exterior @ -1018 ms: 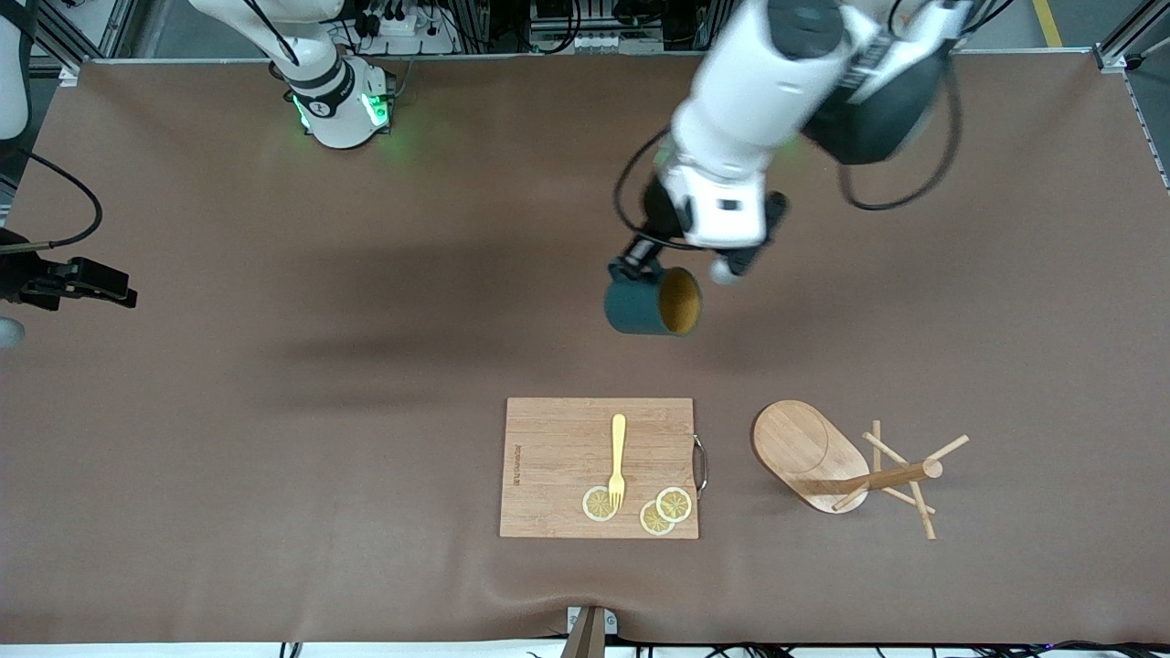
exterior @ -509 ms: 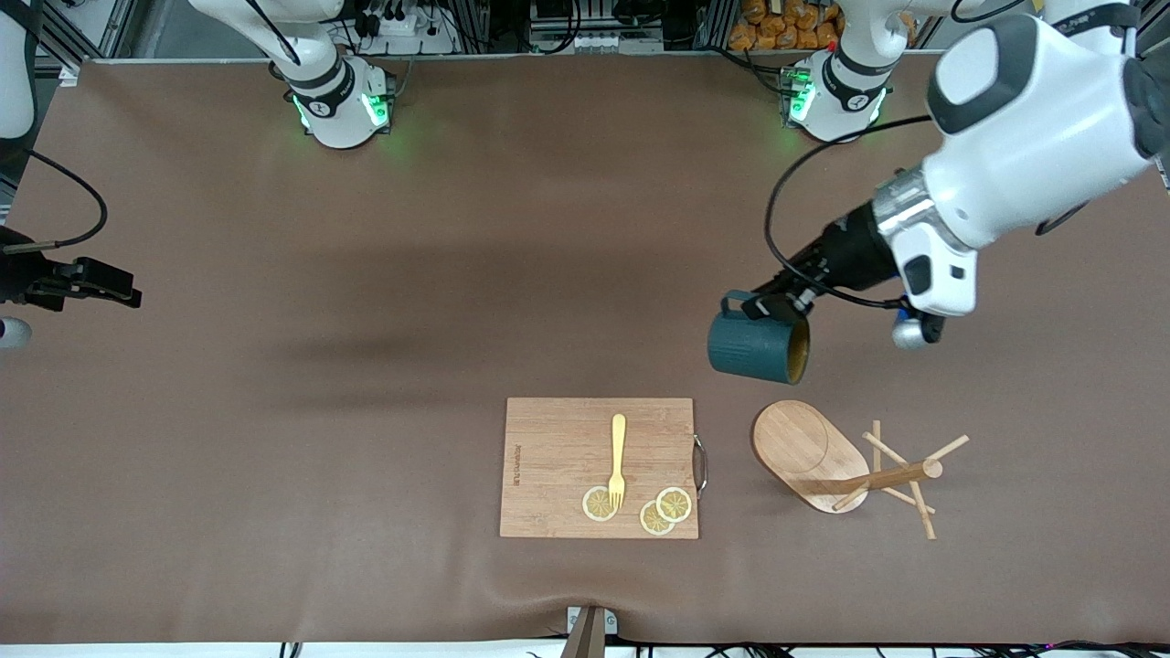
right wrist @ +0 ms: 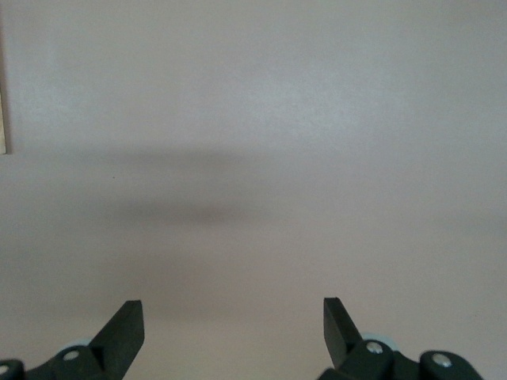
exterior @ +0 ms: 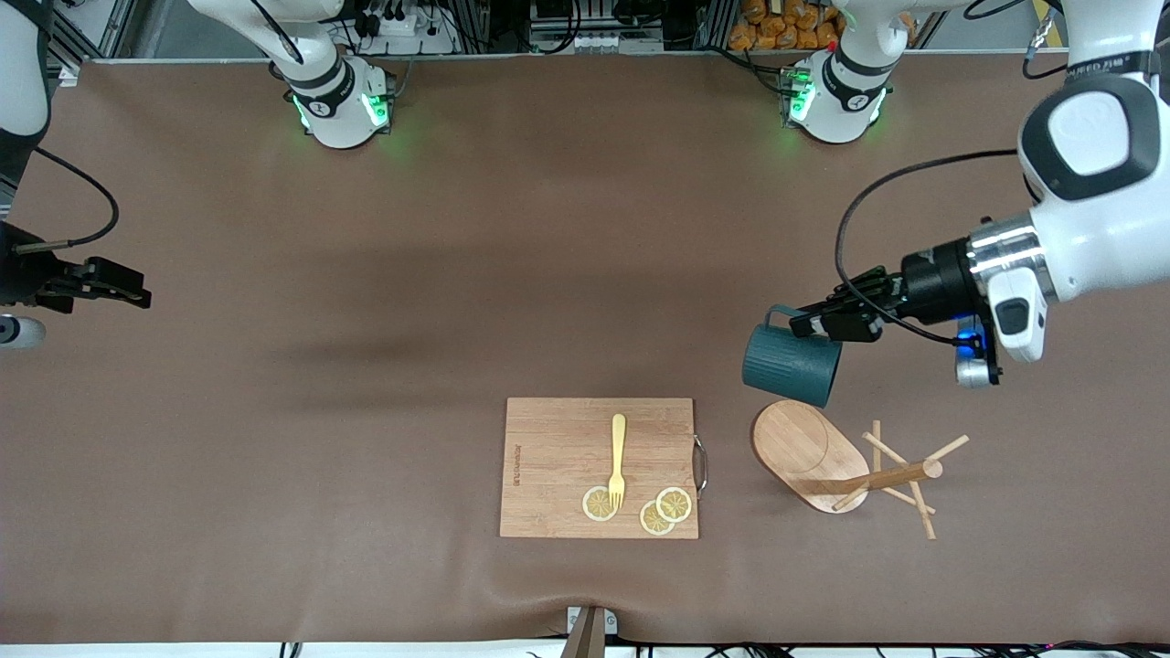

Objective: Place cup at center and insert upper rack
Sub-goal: 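Lift the mug and carry it toward the wooden mug stand, then hang the mug handle onto a stand peg with the left gripper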

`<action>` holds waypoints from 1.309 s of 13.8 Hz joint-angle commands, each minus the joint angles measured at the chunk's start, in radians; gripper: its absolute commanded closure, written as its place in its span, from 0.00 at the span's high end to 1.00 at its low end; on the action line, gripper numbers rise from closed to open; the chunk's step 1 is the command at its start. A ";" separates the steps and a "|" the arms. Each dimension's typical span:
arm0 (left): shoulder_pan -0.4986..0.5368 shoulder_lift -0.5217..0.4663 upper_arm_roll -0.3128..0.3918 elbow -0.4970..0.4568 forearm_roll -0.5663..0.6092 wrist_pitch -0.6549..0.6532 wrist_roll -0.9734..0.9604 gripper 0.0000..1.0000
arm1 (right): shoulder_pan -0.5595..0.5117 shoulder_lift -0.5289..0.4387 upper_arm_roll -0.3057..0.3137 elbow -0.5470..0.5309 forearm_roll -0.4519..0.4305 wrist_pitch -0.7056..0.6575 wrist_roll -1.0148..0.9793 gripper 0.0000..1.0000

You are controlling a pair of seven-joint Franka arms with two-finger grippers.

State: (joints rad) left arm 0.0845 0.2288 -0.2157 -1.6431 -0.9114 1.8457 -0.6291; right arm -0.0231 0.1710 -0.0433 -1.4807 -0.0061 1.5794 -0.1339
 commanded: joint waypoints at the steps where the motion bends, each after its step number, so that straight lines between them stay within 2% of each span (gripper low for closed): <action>1: 0.083 0.064 -0.014 0.011 -0.137 -0.127 0.118 0.00 | 0.006 -0.002 -0.003 0.013 0.002 -0.003 0.005 1.00; 6: 0.179 0.133 -0.014 0.015 -0.216 -0.298 0.190 0.00 | 0.025 -0.002 -0.003 0.019 0.000 -0.001 0.005 1.00; 8: 0.204 0.174 -0.014 0.028 -0.218 -0.312 0.227 0.00 | 0.025 -0.002 -0.003 0.023 0.000 -0.001 0.005 1.00; 13: 0.232 0.317 -0.022 0.147 -0.250 -0.374 0.235 0.00 | 0.034 0.001 -0.003 0.027 0.006 0.001 0.005 1.00; 15: 0.236 0.372 -0.022 0.193 -0.274 -0.411 0.230 0.00 | 0.032 0.002 -0.004 0.025 0.055 0.001 0.005 1.00; 18: 0.245 0.432 -0.024 0.258 -0.274 -0.421 0.229 0.00 | 0.032 0.005 -0.004 0.025 0.069 0.005 0.005 1.00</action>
State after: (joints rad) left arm 0.3079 0.6033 -0.2209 -1.4633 -1.1671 1.4605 -0.3936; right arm 0.0048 0.1708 -0.0432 -1.4653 0.0424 1.5848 -0.1338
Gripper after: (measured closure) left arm 0.789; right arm 0.000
